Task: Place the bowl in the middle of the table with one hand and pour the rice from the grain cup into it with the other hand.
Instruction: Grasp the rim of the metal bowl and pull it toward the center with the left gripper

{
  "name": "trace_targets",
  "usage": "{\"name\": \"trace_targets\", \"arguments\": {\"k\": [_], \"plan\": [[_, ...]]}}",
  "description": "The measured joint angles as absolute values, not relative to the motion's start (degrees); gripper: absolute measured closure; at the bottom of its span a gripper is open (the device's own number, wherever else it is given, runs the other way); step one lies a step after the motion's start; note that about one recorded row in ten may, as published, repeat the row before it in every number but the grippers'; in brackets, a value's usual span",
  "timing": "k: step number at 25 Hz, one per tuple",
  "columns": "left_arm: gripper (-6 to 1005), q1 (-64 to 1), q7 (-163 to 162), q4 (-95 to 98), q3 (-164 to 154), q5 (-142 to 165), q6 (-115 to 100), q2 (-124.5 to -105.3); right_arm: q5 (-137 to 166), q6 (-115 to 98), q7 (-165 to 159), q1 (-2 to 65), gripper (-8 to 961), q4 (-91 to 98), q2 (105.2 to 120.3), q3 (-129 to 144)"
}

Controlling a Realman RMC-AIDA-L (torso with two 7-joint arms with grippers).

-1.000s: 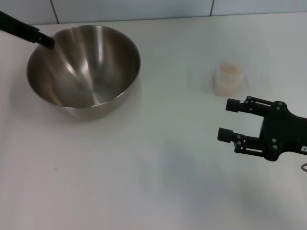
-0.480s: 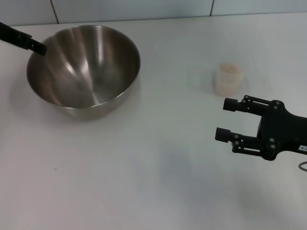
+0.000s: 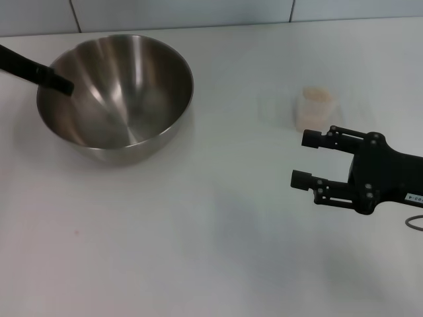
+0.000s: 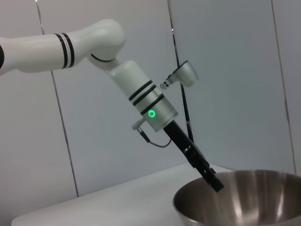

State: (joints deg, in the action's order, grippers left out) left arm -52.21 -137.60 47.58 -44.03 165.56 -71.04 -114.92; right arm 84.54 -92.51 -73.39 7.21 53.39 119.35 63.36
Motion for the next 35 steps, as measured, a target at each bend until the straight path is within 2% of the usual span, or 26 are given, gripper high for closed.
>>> {"name": "trace_targets", "arguments": {"k": [12,16,20,27,32,35], "plan": [[254,-51.23,-138.07,47.11,-46.48,165.59,-70.12,-116.17,84.55,-92.27,-73.38,8.22,215,53.11,119.27,62.98],[292,-50.47,-138.35,49.35,-48.07,165.61,-69.62,-117.2,84.68,-92.28,-73.07,8.25,215,52.89,119.26,62.47],[486,-49.98,-139.08,50.64,-50.99,165.61,-69.04,-117.8,84.66,-92.28,-72.68,8.26,215,52.47,119.26,62.43],[722,-50.27,-139.13,50.09,-54.41,165.42,-69.03,-118.0,84.63,-92.28,-72.68,8.26,215,52.47,119.26,62.08],[873,-50.19,-138.83,50.47,-54.61,165.3,-69.48,-118.09,84.63,-92.28,-72.68,8.26,214,52.47,119.26,61.83],[873,-50.13,-138.53,50.54,-55.08,165.23,-69.5,-118.1,84.65,-92.28,-72.68,8.26,214,52.47,119.26,61.83]]}}
